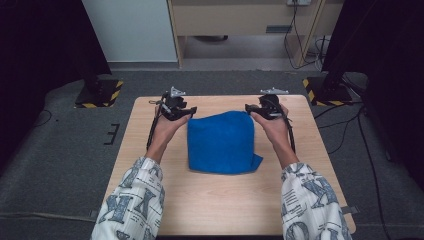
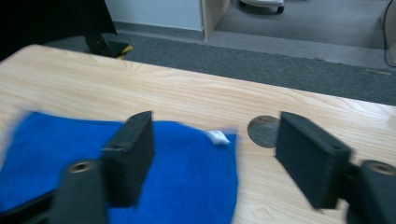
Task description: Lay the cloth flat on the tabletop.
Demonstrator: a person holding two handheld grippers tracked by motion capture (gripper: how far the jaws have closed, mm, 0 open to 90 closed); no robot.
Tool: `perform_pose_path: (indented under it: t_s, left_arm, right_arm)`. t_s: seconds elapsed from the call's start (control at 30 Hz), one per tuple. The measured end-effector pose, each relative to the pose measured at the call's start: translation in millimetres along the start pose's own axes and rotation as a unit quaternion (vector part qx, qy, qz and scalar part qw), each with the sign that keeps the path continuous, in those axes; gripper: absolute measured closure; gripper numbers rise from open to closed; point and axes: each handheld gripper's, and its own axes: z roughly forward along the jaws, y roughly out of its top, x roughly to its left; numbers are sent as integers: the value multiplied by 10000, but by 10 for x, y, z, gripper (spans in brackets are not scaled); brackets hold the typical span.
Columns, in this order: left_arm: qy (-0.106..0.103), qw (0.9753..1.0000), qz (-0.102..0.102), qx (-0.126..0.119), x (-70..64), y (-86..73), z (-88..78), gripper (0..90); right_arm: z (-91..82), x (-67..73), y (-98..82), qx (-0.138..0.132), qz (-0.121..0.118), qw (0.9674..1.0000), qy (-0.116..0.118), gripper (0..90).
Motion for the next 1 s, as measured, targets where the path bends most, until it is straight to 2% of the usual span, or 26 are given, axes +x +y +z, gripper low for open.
perform_pose_path:
  t_s: [0.07, 0.2, 0.53, 0.63, 0.7, 1.0]
  left_arm:
    - [-8, 10000, 29, 6, -11, -17, -66, 405]
    - [-101, 9998, 148, -39, -80, -80, -184, 387]
    - [-266, 9989, 383, -94, -297, -263, -352, 384]
    - [-297, 9988, 374, -63, -327, -359, -372, 388]
    - [-303, 9987, 418, -56, -338, -425, -391, 391]
    - [-359, 9989, 310, -32, -383, -703, -458, 404]
  right_arm:
    - [-43, -8, -30, 80, -73, 9999, 59, 230]
    - [-168, -15, -150, 180, -259, 9993, 177, 226]
    - [-431, -34, -362, 189, -297, 9989, 307, 524]
    - [-490, -70, -454, 204, -319, 9987, 334, 591]
    - [-526, -92, -525, 244, -296, 9987, 346, 623]
    - [-633, -103, -907, 486, -399, 9970, 450, 725]
